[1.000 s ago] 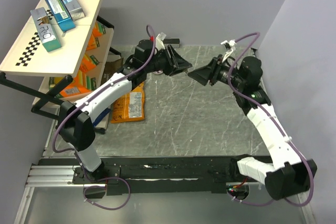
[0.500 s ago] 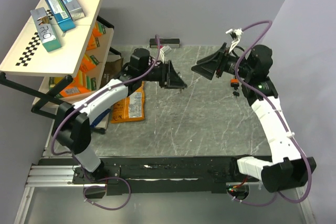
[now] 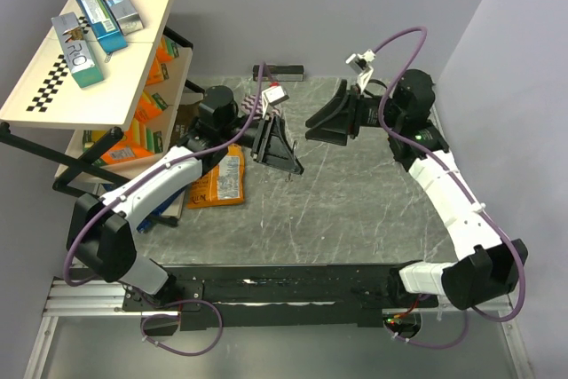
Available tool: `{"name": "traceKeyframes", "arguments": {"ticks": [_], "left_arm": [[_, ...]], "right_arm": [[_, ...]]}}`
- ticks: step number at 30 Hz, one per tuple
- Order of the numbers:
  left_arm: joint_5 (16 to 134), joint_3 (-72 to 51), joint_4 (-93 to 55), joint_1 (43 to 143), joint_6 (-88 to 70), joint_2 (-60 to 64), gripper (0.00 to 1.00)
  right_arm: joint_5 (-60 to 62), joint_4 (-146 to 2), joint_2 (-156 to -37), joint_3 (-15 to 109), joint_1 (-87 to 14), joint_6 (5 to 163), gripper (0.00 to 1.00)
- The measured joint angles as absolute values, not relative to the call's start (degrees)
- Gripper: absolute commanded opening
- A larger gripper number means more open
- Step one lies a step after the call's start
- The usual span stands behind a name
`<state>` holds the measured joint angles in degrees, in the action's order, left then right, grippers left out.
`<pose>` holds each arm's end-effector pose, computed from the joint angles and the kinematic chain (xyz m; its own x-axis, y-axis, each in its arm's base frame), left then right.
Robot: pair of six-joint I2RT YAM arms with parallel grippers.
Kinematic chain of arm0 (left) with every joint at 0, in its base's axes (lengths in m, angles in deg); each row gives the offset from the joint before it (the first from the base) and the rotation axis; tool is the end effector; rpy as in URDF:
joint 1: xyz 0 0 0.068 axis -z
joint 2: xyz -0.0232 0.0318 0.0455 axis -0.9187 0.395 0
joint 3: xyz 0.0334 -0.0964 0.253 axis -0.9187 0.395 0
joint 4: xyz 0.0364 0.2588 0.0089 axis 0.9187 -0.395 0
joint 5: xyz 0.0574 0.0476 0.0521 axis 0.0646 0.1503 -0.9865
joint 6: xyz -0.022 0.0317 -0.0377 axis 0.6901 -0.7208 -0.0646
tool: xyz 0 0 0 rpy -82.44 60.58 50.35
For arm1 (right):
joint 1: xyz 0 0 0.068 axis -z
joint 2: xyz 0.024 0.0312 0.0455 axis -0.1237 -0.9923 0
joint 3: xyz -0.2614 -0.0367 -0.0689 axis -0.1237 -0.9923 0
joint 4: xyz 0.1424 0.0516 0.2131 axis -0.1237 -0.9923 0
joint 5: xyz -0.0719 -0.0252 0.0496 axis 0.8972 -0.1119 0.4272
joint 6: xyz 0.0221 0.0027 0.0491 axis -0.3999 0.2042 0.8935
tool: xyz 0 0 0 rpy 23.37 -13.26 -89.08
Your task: Unlock with the key
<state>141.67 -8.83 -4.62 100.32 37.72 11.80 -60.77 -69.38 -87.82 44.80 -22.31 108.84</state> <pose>0.2589 -0.2132 0.3750 -0.7921 0.2606 -0.5519 0.5212 -0.1818 -0.8339 0.2535 0.1035 0.4337 -0.4798 0.0589 -0.8754 -0.8727 0.0709 0.4831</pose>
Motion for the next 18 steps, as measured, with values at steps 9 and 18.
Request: {"name": "traceKeyframes", "arguments": {"ticks": [9,18], "left_arm": [[145.72,-8.83,0.97,100.36,43.93,11.80,0.01],[146.64,-6.77,16.07,100.52,55.40,11.95,0.01]], "right_arm": [[-64.88,-56.61,-91.29,44.76,-27.53,117.47,0.77],[-67.37,-52.04,-93.50,44.76,-30.20,121.28,0.64]]}}
